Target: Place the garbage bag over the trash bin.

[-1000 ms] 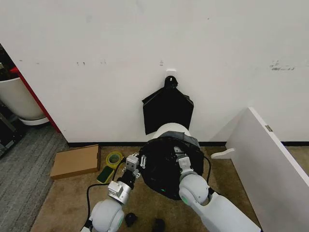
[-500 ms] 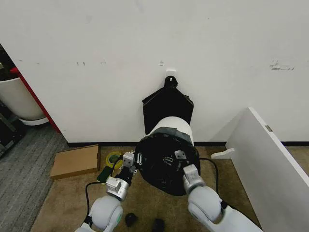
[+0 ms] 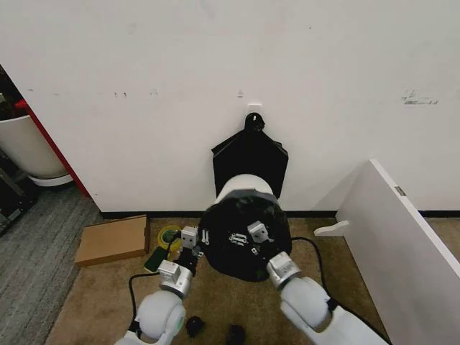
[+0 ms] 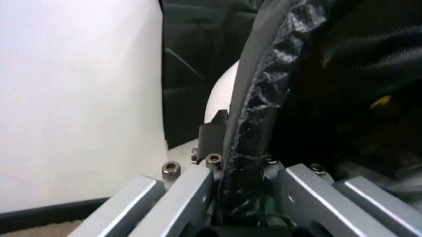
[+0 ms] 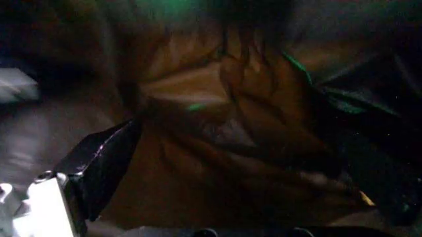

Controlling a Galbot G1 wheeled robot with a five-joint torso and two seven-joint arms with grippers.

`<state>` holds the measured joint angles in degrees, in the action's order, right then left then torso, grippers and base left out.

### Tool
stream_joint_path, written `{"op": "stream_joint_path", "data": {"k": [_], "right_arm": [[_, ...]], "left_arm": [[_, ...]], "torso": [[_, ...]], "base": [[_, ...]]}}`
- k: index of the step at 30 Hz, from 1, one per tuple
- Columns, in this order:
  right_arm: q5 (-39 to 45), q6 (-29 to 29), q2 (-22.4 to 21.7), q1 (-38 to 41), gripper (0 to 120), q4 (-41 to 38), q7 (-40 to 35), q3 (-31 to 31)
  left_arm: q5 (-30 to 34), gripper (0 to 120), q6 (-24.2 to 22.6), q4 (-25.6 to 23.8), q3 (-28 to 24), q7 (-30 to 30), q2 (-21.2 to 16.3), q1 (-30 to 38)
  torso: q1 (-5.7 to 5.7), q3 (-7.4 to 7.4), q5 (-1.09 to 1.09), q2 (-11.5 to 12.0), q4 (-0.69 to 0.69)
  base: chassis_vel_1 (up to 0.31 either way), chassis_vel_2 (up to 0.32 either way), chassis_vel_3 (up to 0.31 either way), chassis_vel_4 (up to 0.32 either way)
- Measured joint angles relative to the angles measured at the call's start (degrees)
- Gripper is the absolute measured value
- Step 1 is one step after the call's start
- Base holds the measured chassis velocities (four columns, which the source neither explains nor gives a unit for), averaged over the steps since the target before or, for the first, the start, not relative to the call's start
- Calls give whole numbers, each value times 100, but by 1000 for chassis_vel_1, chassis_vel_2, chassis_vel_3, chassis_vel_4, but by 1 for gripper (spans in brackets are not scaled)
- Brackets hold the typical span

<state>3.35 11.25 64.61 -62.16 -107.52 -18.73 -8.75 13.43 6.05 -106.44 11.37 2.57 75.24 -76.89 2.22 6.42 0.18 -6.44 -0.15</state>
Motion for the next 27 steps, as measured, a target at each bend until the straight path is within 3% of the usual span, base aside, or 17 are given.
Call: {"op": "stream_joint_path", "data": {"k": [3, 6, 15, 19, 24, 27], "right_arm": [[8, 838, 171, 157, 100, 363, -607, -69], [147, 1110, 140, 181, 100, 451, -722, -16], [626, 1334, 26, 137, 100, 162, -831, 54], [834, 1073, -73, 30, 100, -134, -683, 29], [833, -5, -270, -284, 100, -519, 307, 17], [755, -339, -309, -350, 100, -549, 628, 16]], "left_arm": [[-60, 0, 5, 60, -26, -3, 133, 16], [-62, 0, 11, 51, -2, -12, 115, 16], [-90, 0, 32, 119, 73, -44, 29, 55], [-94, 0, 34, 169, 99, -15, 28, 83], [-62, 0, 7, 204, 118, 15, 38, 110], [-45, 0, -7, 196, 144, 20, 38, 103]], "torso": [[0, 0, 0, 0, 0], [0, 0, 0, 0, -1], [0, 0, 0, 0, 0], [0, 0, 0, 0, -1], [0, 0, -1, 0, -1], [0, 0, 0, 0, -2]], "base": [[0, 0, 0, 0], [0, 0, 0, 0], [0, 0, 0, 0], [0, 0, 0, 0], [0, 0, 0, 0], [0, 0, 0, 0]]}}
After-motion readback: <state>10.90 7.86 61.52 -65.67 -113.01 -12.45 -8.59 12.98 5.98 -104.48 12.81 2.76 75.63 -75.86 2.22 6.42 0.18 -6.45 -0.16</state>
